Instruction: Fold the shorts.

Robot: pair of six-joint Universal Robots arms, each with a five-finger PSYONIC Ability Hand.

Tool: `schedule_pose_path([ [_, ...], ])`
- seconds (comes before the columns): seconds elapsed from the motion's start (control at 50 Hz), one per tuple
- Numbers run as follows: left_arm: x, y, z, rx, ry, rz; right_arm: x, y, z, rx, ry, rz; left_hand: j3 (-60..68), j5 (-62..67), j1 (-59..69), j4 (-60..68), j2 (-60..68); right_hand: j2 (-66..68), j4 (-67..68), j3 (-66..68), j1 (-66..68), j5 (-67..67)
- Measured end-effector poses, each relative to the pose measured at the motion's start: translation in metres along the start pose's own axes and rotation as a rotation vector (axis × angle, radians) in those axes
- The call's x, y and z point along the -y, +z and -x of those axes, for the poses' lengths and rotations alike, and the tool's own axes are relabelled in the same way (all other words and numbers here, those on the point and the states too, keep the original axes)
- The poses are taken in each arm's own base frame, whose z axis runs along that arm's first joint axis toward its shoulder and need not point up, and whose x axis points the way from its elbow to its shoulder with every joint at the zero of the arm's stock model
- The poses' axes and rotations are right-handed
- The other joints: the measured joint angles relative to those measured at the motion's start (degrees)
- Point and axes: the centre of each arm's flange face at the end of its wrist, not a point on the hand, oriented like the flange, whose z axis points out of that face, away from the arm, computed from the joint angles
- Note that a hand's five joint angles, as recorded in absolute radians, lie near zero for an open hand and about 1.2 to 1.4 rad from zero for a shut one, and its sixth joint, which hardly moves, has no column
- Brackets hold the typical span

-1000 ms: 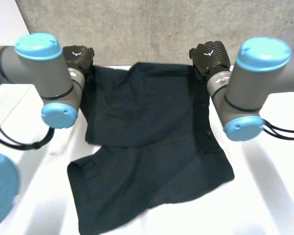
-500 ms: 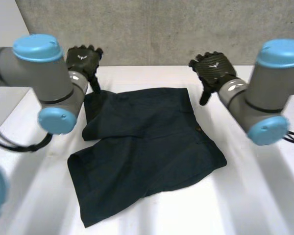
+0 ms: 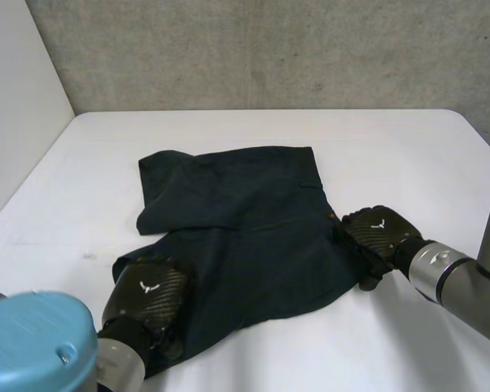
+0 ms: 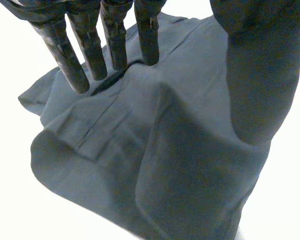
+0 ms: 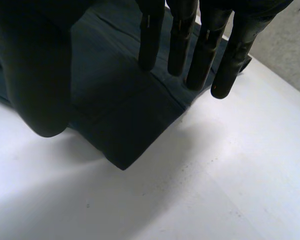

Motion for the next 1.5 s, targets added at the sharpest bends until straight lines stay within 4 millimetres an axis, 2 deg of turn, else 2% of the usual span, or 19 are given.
schedule_pose_path([
  [0.08, -0.011, 0.005, -0.001, 0.050, 0.007, 0.004, -0.005, 0.004, 0.001, -0.019, -0.013, -0.028, 0.05, 0.11, 0.00, 0.02, 0.16, 1.70, 1.52, 1.76, 1.11, 1.52],
  [0.16, -0.016, 0.009, -0.002, 0.068, 0.012, 0.013, -0.010, 0.009, 0.002, -0.024, -0.017, -0.040, 0.48, 0.33, 0.12, 0.39, 0.49, 19.59, 19.01, 19.24, 15.22, 17.96],
  [0.24, -0.020, 0.012, -0.003, 0.072, 0.016, 0.023, -0.013, 0.013, 0.004, -0.022, -0.021, -0.043, 1.98, 1.86, 1.97, 1.86, 1.82, 19.59, 19.01, 19.24, 15.22, 17.96],
  [0.26, -0.021, 0.014, -0.003, 0.072, 0.018, 0.027, -0.014, 0.014, 0.005, -0.021, -0.022, -0.045, 1.98, 1.86, 1.97, 1.86, 1.82, 39.02, 39.15, 38.17, 28.51, 37.13],
  [0.28, -0.022, 0.015, -0.004, 0.072, 0.021, 0.033, -0.014, 0.014, 0.005, -0.022, -0.022, -0.046, 6.13, 6.04, 6.57, 6.18, 6.11, 39.22, 39.65, 38.49, 28.78, 37.64],
  [0.48, -0.027, 0.011, -0.007, 0.058, 0.038, 0.050, -0.012, 0.015, 0.001, -0.047, -0.029, -0.056, 7.76, 7.84, 7.91, 8.00, 7.79, 39.22, 39.87, 38.57, 28.80, 38.07],
  [0.62, -0.016, 0.000, -0.008, 0.055, 0.030, -0.002, -0.015, 0.014, 0.001, -0.048, -0.022, -0.041, 7.97, 7.99, 7.91, 8.02, 8.00, 39.22, 39.88, 38.57, 28.80, 38.07],
  [0.74, -0.011, -0.006, -0.007, 0.053, 0.025, -0.026, -0.016, 0.013, 0.002, -0.047, -0.018, -0.038, 12.76, 12.43, 13.64, 12.85, 12.82, 39.22, 39.89, 38.57, 28.80, 38.07],
  [0.94, -0.022, -0.014, -0.015, 0.011, 0.064, 0.001, -0.016, 0.013, 0.002, -0.045, -0.016, -0.040, 18.94, 18.11, 19.21, 18.73, 18.87, 39.22, 39.89, 38.57, 28.80, 38.07],
  [1.08, -0.031, -0.013, -0.020, -0.002, 0.087, 0.033, -0.016, 0.013, 0.002, -0.045, -0.016, -0.039, 17.01, 16.43, 16.91, 16.22, 16.79, 39.22, 39.90, 38.57, 28.80, 38.05],
  [1.14, -0.035, -0.010, -0.022, -0.004, 0.095, 0.051, -0.016, 0.013, 0.002, -0.045, -0.016, -0.039, 10.04, 9.10, 10.14, 9.41, 9.81, 39.22, 39.91, 38.57, 28.80, 38.05],
  [1.5, -0.044, 0.003, -0.024, 0.007, 0.106, 0.088, -0.016, 0.013, 0.001, -0.046, -0.015, -0.039, 9.78, 8.97, 10.20, 9.11, 9.37, 39.22, 39.91, 38.57, 28.80, 38.05],
])
